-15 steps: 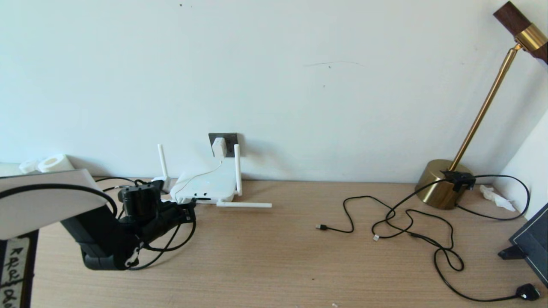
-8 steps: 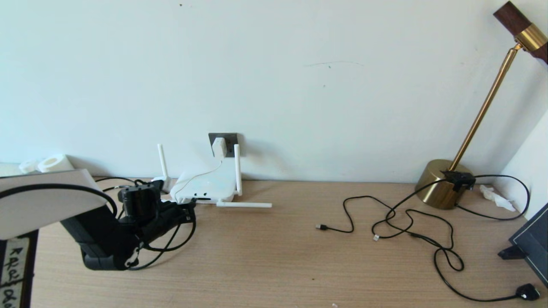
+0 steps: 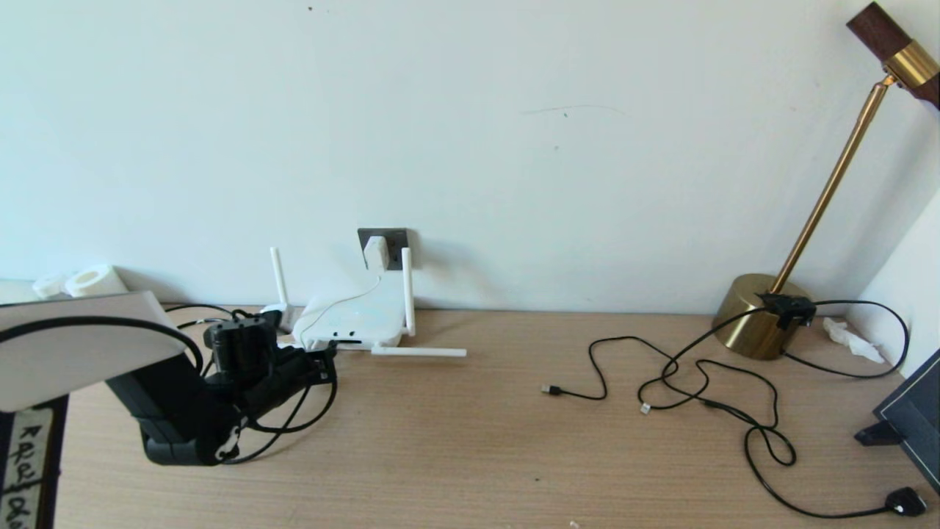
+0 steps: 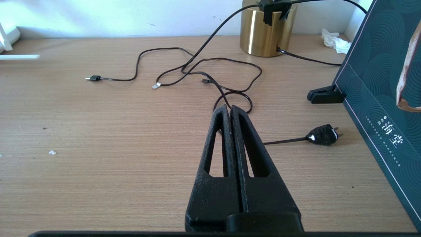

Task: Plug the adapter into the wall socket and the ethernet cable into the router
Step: Plug cable into router interface

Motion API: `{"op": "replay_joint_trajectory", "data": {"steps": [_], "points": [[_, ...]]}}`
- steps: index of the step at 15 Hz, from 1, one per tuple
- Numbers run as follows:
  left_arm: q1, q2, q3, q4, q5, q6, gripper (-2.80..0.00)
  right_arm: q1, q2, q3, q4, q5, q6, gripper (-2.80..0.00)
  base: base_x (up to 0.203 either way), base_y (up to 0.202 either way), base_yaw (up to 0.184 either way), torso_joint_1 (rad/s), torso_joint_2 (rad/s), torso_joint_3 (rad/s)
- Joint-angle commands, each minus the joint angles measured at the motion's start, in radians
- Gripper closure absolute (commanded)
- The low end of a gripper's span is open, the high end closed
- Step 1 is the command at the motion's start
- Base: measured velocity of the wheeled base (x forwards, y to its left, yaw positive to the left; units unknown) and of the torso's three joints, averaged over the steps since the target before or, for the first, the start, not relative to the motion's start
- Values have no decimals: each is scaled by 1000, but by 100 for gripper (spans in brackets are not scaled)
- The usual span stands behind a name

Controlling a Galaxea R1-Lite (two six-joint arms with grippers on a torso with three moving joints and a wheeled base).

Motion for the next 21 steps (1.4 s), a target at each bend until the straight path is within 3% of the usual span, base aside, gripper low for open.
{"op": "replay_joint_trajectory", "data": {"steps": [1,21], "points": [[0,4,2,-4,0,-1,0,0,0,0,0,1,0,0,0,0,0,0,0,0],[-3,-11,17,-6,1,0,0,0,0,0,0,1,0,0,0,0,0,0,0,0]]}}
